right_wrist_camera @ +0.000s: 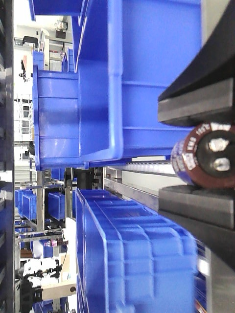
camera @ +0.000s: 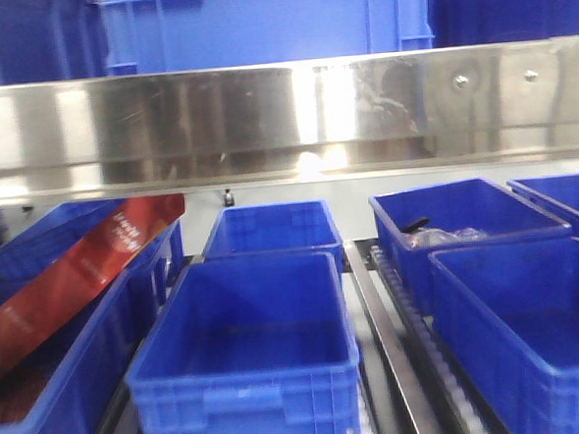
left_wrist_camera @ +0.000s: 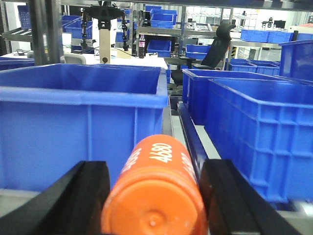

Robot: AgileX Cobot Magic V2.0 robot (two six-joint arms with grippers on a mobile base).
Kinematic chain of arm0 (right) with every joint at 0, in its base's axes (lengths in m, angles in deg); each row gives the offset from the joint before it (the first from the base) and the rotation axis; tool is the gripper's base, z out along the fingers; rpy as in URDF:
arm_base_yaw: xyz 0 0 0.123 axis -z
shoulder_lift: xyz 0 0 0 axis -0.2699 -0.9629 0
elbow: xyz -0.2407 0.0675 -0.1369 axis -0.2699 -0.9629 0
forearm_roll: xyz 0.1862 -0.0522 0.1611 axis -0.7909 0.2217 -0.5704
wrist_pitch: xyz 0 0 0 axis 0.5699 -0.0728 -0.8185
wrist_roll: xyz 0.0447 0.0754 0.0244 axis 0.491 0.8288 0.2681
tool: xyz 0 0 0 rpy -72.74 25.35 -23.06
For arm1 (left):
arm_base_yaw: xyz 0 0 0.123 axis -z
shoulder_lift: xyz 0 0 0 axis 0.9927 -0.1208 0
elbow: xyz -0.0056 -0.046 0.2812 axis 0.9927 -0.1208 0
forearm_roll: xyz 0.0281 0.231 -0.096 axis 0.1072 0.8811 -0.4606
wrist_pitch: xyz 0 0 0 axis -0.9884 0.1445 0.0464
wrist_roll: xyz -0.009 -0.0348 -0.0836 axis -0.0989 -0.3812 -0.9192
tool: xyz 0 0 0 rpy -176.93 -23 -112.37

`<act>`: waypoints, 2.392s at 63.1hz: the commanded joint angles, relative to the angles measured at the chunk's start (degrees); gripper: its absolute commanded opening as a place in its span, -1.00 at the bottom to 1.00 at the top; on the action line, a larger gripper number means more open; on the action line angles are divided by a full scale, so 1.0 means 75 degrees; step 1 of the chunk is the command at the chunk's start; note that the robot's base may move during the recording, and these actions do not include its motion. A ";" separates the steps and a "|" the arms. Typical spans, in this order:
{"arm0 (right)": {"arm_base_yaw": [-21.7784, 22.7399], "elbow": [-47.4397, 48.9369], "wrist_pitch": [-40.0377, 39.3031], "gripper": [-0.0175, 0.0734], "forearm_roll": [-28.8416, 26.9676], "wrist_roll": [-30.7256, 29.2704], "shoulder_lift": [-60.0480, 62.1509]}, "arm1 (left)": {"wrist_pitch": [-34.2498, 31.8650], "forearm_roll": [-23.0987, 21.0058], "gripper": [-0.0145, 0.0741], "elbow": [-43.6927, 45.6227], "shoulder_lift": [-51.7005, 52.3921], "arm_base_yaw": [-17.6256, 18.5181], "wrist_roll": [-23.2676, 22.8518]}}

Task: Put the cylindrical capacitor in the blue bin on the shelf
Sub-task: 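Extend both grippers over a blue bin on the shelf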

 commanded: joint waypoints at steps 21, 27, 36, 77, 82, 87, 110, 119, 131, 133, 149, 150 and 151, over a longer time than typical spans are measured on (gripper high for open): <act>-0.0020 -0.0002 -0.0203 -0.99 -0.0007 -0.0015 0.0025 | -0.0158 -0.0005 -0.92 0.0020 0.0024 -0.0017 -0.0045; -0.0020 -0.0002 -0.0203 -0.99 -0.0007 -0.0015 0.0025 | -0.0158 -0.0005 -0.92 0.0020 0.0024 -0.0017 -0.0045; -0.0020 -0.0002 -0.0203 -0.99 -0.0007 -0.0015 0.0025 | -0.0158 -0.0005 -0.92 0.0020 0.0024 -0.0017 -0.0045; -0.0020 -0.0002 -0.0203 -0.99 -0.0007 -0.0015 0.0025 | -0.0158 -0.0005 -0.92 0.0020 0.0024 -0.0017 -0.0045; -0.0020 -0.0002 -0.0203 -0.99 -0.0007 -0.0015 0.0025 | -0.0158 -0.0005 -0.92 0.0020 0.0024 -0.0017 -0.0045; -0.0020 -0.0002 -0.0203 -0.99 -0.0007 -0.0015 0.0025 | -0.0158 -0.0005 -0.92 0.0020 0.0024 -0.0017 -0.0045; -0.0020 -0.0002 -0.0203 -0.99 -0.0007 -0.0015 0.0025 | -0.0158 -0.0005 -0.92 0.0020 0.0024 -0.0017 -0.0045; -0.0020 -0.0002 -0.0203 -0.99 -0.0007 -0.0015 0.0025 | -0.0171 -0.0005 -0.92 0.0020 0.0024 -0.0017 -0.0045; -0.0020 -0.0002 -0.0272 -0.99 -0.0007 -0.0015 0.0022 | -0.0193 -0.0005 -0.92 0.0020 0.0024 -0.0017 -0.0045; -0.0020 -0.0002 -0.0289 -0.99 -0.0007 -0.0015 0.0022 | -0.0193 -0.0005 -0.92 0.0020 0.0024 -0.0017 -0.0045; -0.0020 -0.0002 -0.0282 -0.99 -0.0043 -0.0015 0.0022 | -0.0225 -0.0019 -0.92 0.0020 0.0024 -0.0017 -0.0045; -0.0020 0.0013 -0.0282 -0.99 -0.0080 -0.0015 0.0022 | -0.0226 -0.0034 -0.92 0.0037 0.0024 -0.0017 -0.0045; -0.0020 0.0057 -0.0266 -0.98 -0.0156 -0.0015 0.0022 | -0.0241 -0.0035 -0.92 0.0038 0.0024 -0.0017 -0.0045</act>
